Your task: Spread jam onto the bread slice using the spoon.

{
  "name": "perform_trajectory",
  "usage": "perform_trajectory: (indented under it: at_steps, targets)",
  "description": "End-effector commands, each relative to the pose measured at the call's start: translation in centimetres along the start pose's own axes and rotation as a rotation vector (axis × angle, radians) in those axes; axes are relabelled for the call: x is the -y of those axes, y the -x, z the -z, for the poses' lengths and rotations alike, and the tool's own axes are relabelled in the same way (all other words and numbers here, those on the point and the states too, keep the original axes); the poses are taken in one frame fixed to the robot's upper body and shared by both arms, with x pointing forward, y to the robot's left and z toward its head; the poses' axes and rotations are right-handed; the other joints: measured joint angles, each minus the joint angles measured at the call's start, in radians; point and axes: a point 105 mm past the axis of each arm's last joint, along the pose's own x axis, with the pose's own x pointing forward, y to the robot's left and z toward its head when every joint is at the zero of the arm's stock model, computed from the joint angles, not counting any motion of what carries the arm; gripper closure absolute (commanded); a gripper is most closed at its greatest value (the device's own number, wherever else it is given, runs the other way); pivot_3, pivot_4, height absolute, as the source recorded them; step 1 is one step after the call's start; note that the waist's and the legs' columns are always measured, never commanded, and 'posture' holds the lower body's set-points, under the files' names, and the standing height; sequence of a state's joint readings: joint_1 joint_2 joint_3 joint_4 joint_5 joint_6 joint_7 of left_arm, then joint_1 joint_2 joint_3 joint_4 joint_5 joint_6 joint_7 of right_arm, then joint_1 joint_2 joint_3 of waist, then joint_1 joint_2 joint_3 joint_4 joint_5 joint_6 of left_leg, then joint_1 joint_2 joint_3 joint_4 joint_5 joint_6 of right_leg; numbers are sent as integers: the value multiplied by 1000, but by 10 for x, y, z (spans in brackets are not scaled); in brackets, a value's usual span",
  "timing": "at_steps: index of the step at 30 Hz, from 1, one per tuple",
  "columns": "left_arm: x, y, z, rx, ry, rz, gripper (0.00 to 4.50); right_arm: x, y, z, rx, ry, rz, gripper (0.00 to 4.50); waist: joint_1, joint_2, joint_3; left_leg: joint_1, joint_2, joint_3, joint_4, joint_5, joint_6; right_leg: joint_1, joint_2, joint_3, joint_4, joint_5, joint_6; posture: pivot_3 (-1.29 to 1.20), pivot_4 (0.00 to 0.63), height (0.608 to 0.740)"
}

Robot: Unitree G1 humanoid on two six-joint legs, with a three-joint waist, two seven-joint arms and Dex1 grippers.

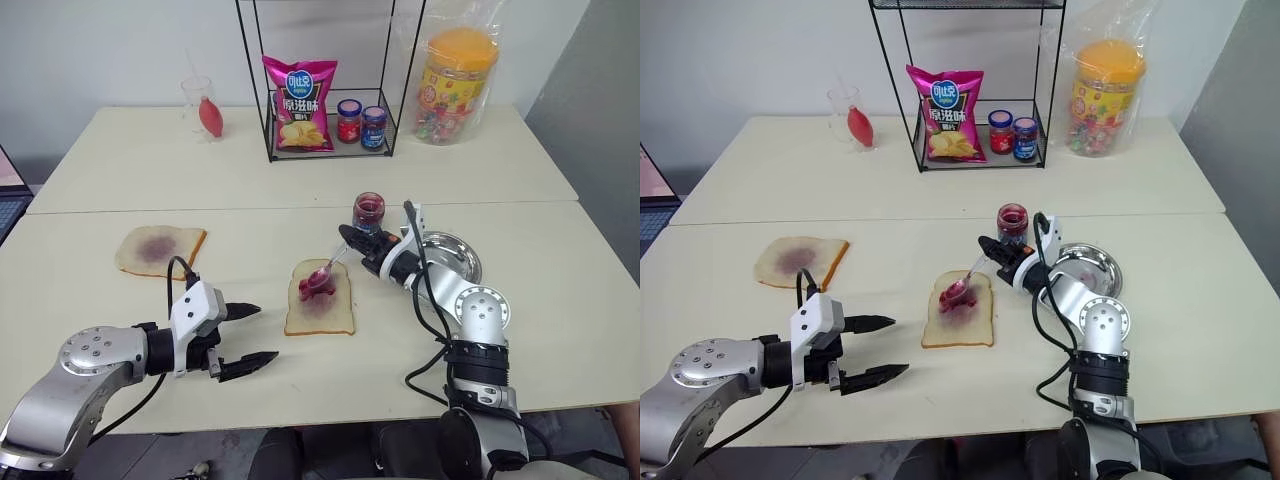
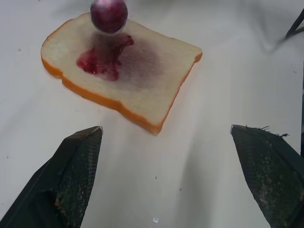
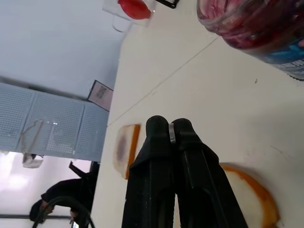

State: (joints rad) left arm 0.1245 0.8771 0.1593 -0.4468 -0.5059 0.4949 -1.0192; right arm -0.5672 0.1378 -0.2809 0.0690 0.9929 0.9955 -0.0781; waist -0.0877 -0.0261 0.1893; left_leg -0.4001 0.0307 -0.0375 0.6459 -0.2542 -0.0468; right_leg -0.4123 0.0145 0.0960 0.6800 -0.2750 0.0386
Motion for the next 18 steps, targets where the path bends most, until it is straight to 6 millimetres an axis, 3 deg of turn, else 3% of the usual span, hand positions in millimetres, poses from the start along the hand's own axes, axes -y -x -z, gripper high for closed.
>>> perform_trajectory:
  at_steps: [1,11,18]
  targets:
    - [4,-1,-7,9,-40,23,0,-12,-4,4,-10,29,-48,4488,0,0,0,0,0,0,0,0,0,0,0,0,0,0,0,0,150,740]
    - [8,-2,-5,6,-37,37,0,12,31,5,-57,46,15,4488,2,0,0,0,0,0,0,0,0,0,0,0,0,0,0,0,150,740]
    - [8,-2,-5,8,-37,36,0,-2,44,-1,-72,69,-51,4488,1,0,0,0,0,0,0,0,0,0,0,0,0,-1,2,0,150,740]
